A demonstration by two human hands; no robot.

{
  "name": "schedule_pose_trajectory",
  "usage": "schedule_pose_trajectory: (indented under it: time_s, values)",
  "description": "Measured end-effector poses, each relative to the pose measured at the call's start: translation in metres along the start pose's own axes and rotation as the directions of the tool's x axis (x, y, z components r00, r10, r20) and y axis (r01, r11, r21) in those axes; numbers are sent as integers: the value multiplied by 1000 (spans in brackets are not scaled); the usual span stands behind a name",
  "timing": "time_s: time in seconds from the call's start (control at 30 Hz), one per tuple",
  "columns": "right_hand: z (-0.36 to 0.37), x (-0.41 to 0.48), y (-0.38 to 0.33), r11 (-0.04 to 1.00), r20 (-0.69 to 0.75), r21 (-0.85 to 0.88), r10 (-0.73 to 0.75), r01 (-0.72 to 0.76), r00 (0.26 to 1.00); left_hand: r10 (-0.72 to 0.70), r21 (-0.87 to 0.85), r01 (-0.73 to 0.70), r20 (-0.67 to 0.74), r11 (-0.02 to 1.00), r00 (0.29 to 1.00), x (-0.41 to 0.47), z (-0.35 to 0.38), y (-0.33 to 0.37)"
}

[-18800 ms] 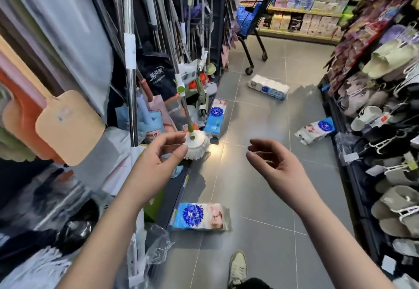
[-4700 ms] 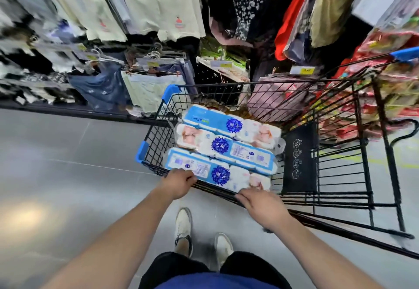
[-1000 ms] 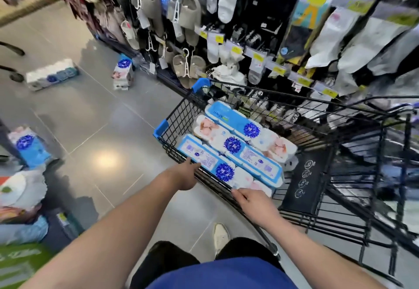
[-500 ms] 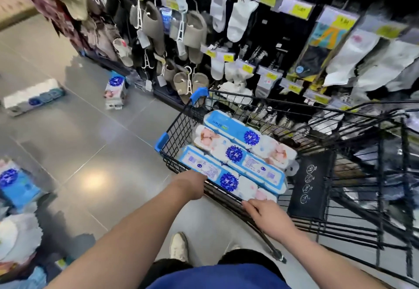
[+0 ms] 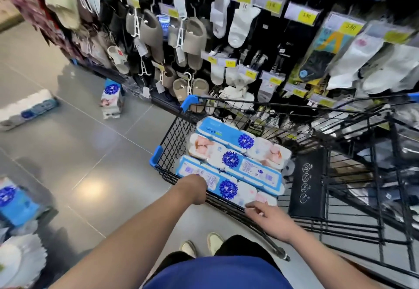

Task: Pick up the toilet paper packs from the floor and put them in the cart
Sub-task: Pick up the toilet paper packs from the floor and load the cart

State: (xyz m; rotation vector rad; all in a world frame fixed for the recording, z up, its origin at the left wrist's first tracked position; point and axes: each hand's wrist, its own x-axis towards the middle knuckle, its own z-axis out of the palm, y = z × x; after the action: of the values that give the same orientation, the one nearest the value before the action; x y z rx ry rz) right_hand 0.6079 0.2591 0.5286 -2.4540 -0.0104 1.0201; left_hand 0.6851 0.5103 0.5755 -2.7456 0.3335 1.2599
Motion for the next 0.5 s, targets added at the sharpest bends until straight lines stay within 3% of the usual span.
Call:
schedule_pose_trajectory:
  time_s: [0.07,0.17,0.23,0.3,0.4,0.5]
  values:
    - [-6,8,-3,1000,58,14,21,-22,998,13,-46,-12,8,999,1000,-3,-2,-4]
    - [-18,29,-20,991,110,-132,-13,27,994,19,-185,-23,-23,982,1000,-7,-6,-17]
    - [-25,42,-43,975,62,-196,-97,107,993,30,-278,-38,-34,960,999,-13,-4,-30]
    - [-32,52,-77,975,-25,-127,-189,185,982,28,-369,-44,-50,928,998,-19,2,-46]
    - [-45,63,-136,948,-154,32,-307,315,939,-90,-534,-14,-168,845,982,-34,7,-81]
    - [-55,76,-197,884,-217,97,-429,457,877,-286,-735,-49,-323,676,902,-51,1,-130]
